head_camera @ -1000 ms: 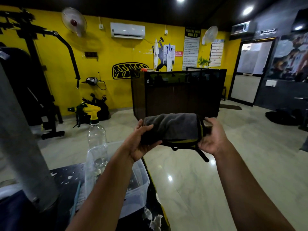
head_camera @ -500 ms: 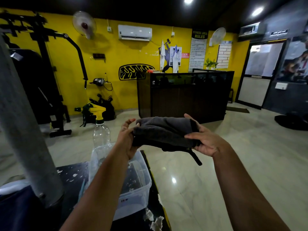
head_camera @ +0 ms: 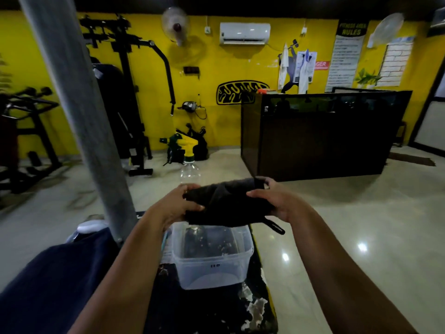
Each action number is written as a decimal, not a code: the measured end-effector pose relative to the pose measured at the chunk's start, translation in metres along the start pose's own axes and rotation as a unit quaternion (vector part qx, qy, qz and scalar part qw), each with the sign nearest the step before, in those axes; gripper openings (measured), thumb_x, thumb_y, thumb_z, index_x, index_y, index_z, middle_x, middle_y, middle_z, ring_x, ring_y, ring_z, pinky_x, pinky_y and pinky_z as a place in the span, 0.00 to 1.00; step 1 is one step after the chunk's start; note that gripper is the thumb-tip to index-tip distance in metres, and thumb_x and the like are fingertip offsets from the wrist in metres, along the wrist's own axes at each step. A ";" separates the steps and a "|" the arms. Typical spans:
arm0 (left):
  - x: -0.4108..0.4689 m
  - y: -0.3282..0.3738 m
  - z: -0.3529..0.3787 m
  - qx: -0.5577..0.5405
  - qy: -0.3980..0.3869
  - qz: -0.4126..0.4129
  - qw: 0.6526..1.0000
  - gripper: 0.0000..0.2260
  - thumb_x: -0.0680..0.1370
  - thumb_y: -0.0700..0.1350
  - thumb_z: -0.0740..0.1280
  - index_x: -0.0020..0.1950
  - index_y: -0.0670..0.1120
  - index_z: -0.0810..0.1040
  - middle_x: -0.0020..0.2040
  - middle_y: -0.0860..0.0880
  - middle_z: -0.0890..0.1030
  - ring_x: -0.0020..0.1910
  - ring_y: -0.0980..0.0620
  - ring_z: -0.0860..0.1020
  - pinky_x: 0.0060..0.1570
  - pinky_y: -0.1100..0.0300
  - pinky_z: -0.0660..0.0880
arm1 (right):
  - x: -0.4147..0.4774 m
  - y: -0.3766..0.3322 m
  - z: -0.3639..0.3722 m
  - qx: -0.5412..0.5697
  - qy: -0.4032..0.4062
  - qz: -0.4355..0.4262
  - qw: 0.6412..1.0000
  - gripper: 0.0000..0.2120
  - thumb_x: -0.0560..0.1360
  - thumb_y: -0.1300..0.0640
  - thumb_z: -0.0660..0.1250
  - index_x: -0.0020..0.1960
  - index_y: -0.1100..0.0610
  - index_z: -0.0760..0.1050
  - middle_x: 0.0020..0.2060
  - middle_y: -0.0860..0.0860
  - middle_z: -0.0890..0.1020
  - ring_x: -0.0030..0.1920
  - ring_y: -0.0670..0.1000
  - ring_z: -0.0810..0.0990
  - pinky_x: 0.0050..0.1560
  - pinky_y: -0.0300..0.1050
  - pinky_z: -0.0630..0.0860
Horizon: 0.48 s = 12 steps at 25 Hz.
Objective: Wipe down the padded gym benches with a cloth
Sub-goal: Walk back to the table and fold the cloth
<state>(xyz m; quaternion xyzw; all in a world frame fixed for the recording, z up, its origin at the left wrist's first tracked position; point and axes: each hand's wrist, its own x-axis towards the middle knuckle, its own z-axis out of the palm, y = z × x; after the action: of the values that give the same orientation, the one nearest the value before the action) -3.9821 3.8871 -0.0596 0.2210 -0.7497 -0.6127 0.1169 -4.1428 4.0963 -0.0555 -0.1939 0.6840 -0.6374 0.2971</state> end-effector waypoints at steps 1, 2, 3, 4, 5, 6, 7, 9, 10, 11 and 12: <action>0.000 -0.009 -0.005 0.045 0.020 -0.009 0.999 0.25 0.71 0.28 0.71 0.62 0.48 0.74 0.63 0.40 0.77 0.54 0.44 0.78 0.44 0.56 0.79 | 0.008 0.005 0.011 -0.071 0.013 0.004 0.997 0.30 0.71 0.61 0.75 0.69 0.53 0.67 0.56 0.57 0.79 0.49 0.56 0.81 0.38 0.47 0.78; 0.001 -0.017 -0.008 0.082 0.037 -0.014 0.996 0.24 0.71 0.28 0.72 0.60 0.49 0.74 0.62 0.40 0.77 0.54 0.45 0.77 0.47 0.57 0.78 | 0.017 0.012 0.021 -0.147 0.022 0.001 0.989 0.30 0.70 0.59 0.76 0.68 0.54 0.68 0.58 0.58 0.78 0.51 0.57 0.80 0.42 0.48 0.78; 0.004 -0.025 -0.008 0.126 0.051 -0.018 0.991 0.23 0.71 0.28 0.72 0.59 0.49 0.75 0.61 0.42 0.78 0.54 0.46 0.76 0.48 0.59 0.76 | 0.024 0.019 0.031 -0.219 0.025 -0.004 0.975 0.29 0.70 0.57 0.76 0.67 0.56 0.68 0.59 0.59 0.77 0.54 0.58 0.79 0.47 0.50 0.78; 0.007 -0.030 -0.006 0.177 0.054 -0.025 0.982 0.23 0.71 0.30 0.72 0.60 0.50 0.75 0.60 0.45 0.77 0.54 0.48 0.75 0.48 0.61 0.75 | 0.031 0.025 0.041 -0.280 0.026 -0.009 0.959 0.29 0.70 0.56 0.76 0.67 0.57 0.69 0.60 0.60 0.76 0.56 0.60 0.78 0.51 0.51 0.78; 0.008 -0.033 -0.003 0.241 0.048 -0.035 0.969 0.22 0.72 0.33 0.72 0.61 0.52 0.75 0.58 0.47 0.76 0.54 0.49 0.75 0.49 0.61 0.74 | 0.036 0.028 0.052 -0.335 0.029 -0.014 0.942 0.30 0.71 0.55 0.75 0.69 0.57 0.67 0.63 0.60 0.74 0.59 0.61 0.76 0.55 0.51 0.77; 0.011 -0.038 0.001 0.306 0.042 -0.037 0.950 0.22 0.71 0.35 0.72 0.61 0.54 0.76 0.59 0.49 0.76 0.55 0.49 0.76 0.51 0.60 0.75 | 0.039 0.030 0.061 -0.387 0.030 -0.013 0.921 0.31 0.72 0.55 0.73 0.71 0.57 0.65 0.65 0.61 0.71 0.62 0.62 0.74 0.57 0.51 0.76; 0.016 -0.043 0.004 0.362 0.037 -0.033 0.931 0.23 0.70 0.38 0.71 0.61 0.56 0.76 0.62 0.48 0.75 0.57 0.47 0.76 0.56 0.58 0.75 | 0.041 0.030 0.068 -0.442 0.031 -0.009 0.897 0.31 0.74 0.55 0.71 0.73 0.56 0.63 0.67 0.61 0.68 0.64 0.63 0.72 0.59 0.52 0.74; 0.022 -0.051 0.012 0.417 0.026 -0.013 0.909 0.23 0.71 0.38 0.69 0.64 0.55 0.75 0.69 0.45 0.69 0.66 0.43 0.72 0.66 0.51 0.71 | 0.042 0.033 0.077 -0.535 0.022 -0.013 0.844 0.24 0.77 0.56 0.65 0.71 0.57 0.64 0.67 0.61 0.66 0.64 0.62 0.71 0.64 0.54 0.72; 0.022 -0.054 0.016 0.436 0.009 -0.005 0.900 0.22 0.73 0.38 0.67 0.66 0.53 0.74 0.71 0.45 0.67 0.68 0.42 0.70 0.68 0.49 0.69 | 0.046 0.036 0.080 -0.559 0.019 -0.017 0.829 0.20 0.78 0.57 0.63 0.69 0.58 0.66 0.66 0.61 0.67 0.64 0.61 0.71 0.64 0.54 0.71; 0.023 -0.058 0.021 0.449 -0.007 -0.002 0.893 0.21 0.74 0.40 0.65 0.67 0.51 0.74 0.70 0.45 0.68 0.67 0.42 0.71 0.68 0.49 0.69 | 0.049 0.040 0.082 -0.574 0.012 -0.022 0.818 0.19 0.79 0.57 0.62 0.68 0.59 0.67 0.65 0.61 0.69 0.64 0.61 0.71 0.64 0.52 0.71; 0.023 -0.061 0.025 0.461 -0.019 -0.007 0.887 0.20 0.74 0.42 0.64 0.67 0.51 0.73 0.69 0.45 0.70 0.65 0.43 0.73 0.66 0.49 0.70 | 0.053 0.045 0.085 -0.585 -0.002 -0.018 0.811 0.18 0.79 0.57 0.61 0.68 0.60 0.68 0.64 0.61 0.71 0.65 0.60 0.71 0.62 0.50 0.70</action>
<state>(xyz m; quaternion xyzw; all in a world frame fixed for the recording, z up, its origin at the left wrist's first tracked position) -4.0020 3.8886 -0.1268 0.2438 -0.9482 -0.2031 -0.0167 -4.1217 4.0028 -0.1096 -0.3446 0.9234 -0.1224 0.1169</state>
